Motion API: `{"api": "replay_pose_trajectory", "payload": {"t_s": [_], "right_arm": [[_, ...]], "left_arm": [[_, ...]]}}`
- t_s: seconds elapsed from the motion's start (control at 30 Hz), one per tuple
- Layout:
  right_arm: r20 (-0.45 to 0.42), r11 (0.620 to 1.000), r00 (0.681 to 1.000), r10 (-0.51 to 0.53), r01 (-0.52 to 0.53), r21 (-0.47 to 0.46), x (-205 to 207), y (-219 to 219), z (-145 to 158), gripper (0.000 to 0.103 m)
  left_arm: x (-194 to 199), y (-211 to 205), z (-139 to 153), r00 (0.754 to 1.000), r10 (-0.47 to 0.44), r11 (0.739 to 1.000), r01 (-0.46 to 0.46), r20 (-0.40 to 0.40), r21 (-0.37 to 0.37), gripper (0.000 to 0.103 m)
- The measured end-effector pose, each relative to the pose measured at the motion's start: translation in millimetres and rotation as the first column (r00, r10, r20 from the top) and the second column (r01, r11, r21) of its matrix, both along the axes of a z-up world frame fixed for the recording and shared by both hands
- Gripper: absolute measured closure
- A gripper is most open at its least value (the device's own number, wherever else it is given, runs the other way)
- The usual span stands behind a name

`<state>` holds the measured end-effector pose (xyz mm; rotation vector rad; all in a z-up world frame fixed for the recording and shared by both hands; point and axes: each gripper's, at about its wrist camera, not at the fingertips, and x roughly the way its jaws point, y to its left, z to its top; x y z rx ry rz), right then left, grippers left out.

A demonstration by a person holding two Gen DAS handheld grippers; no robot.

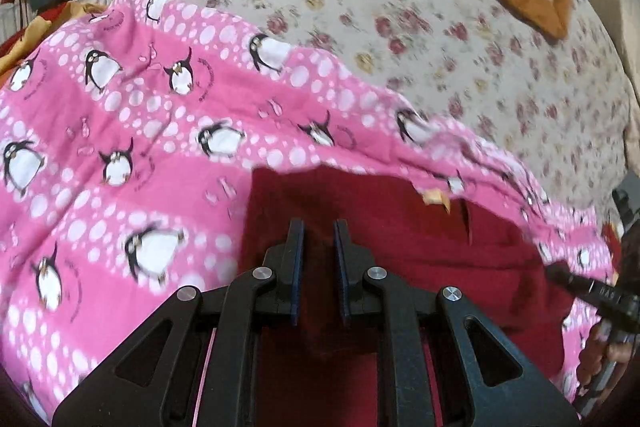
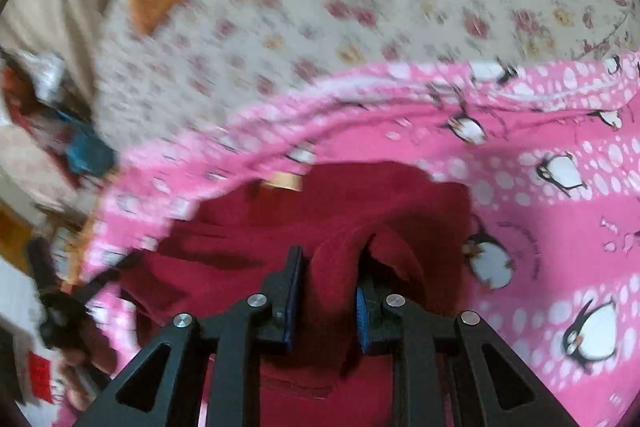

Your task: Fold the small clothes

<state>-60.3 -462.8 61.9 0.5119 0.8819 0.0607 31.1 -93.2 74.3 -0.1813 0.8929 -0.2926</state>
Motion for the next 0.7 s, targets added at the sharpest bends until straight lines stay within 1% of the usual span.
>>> {"api": "replay_pose_trajectory", "payload": {"t_s": [0.03,0.07,0.1,0.13,0.17,0.2,0.23,0.27,0.3,0.33,0.37,0.4,0.47,0.5,0.57,0.63,0.67,0.7], "right_arm": [[-0.019,1.0,1.0,-0.002,0.002,0.014,3.7,-3.0,-3.4,0.08],[-0.021,0.999,1.0,-0.006,0.007,0.053,4.2,-8.7,-5.9,0.079],[-0.004,0.995,1.0,-0.019,0.019,0.094,1.0,-15.3,-5.6,0.077],[0.018,0.992,0.999,-0.03,0.028,0.127,-4.2,-20.7,-4.0,0.073],[0.034,0.99,0.999,-0.038,0.033,0.138,-8.8,-23.8,-1.6,0.064],[0.059,0.991,0.996,-0.059,0.051,0.121,-16.2,-25.7,3.5,0.057],[0.088,0.994,0.992,-0.091,0.085,0.074,-23.7,-26.9,10.7,0.047],[0.126,0.993,0.985,-0.118,0.116,0.027,-32.5,-27.9,19.3,0.04],[0.167,0.992,0.978,-0.127,0.128,0.005,-44.1,-29.9,28.8,0.04],[0.19,0.994,0.975,-0.113,0.113,0.012,-51.2,-30.7,33.6,0.04],[0.208,0.996,0.974,-0.087,0.083,0.025,-56.4,-29.5,36.5,0.04],[0.21,0.999,0.977,-0.043,0.041,0.016,-60.8,-23.7,37.6,0.04],[0.152,0.995,0.987,0.051,-0.037,-0.092,-68.3,-0.9,31.5,0.04],[0.122,0.99,0.988,0.093,-0.079,-0.116,-69.5,8.4,25.4,0.041],[0.072,0.984,0.987,0.146,-0.137,-0.111,-70.2,19.8,12.1,0.042],[0.04,0.982,0.986,0.162,-0.158,-0.1,-69.7,25.1,0.9,0.042],[0.034,0.981,0.984,0.174,-0.17,-0.093,-67.0,27.0,-2.3,0.042],[0.024,0.978,0.982,0.185,-0.181,-0.108,-60.9,29.4,-4.2,0.042]], "left_arm": [[3.2,4.5,2.0,1.0,0.006,1.0,-0.006,-0.002,-0.011,0.065],[5.9,11.6,5.4,1.0,0.014,0.999,-0.015,-0.01,-0.035,0.044],[5.8,21.6,10.5,1.0,0.022,0.996,-0.023,-0.012,-0.084,0.04],[3.7,28.1,15.2,1.0,0.029,0.992,-0.03,-0.004,-0.119,0.038],[0.7,34.1,21.2,0.999,0.031,0.99,-0.029,0.011,-0.14,0.038],[-3.4,37.8,26.8,0.999,0.03,0.992,-0.027,0.023,-0.124,0.037],[-8.2,39.9,30.5,0.999,0.037,0.996,-0.035,0.027,-0.084,0.037],[-12.3,41.0,32.1,0.999,0.047,0.997,-0.046,0.028,-0.057,0.037],[-18.3,43.8,32.1,0.998,0.059,0.998,-0.058,0.028,-0.036,0.037],[-23.3,46.4,29.7,0.998,0.058,0.998,-0.057,0.024,-0.04,0.037],[-26.4,47.6,25.8,0.998,0.054,0.998,-0.054,0.013,-0.043,0.037],[-28.2,46.6,19.2,0.999,0.051,0.998,-0.052,-0.009,-0.035,0.037],[-27.9,40.1,2.1,0.997,0.042,0.999,-0.042,-0.058,0.002,0.037],[-27.7,36.3,-6.1,0.997,0.039,0.999,-0.038,-0.073,0.014,0.037],[-26.9,28.6,-21.5,0.995,0.04,0.998,-0.035,-0.094,0.047,0.037],[-22.2,20.0,-35.0,0.994,0.033,0.995,-0.023,-0.108,0.092,0.037],[-19.2,17.4,-39.6,0.994,0.031,0.995,-0.02,-0.107,0.102,0.037],[-15.1,16.0,-42.8,0.994,0.036,0.995,-0.027,-0.098,0.1,0.037]]}}
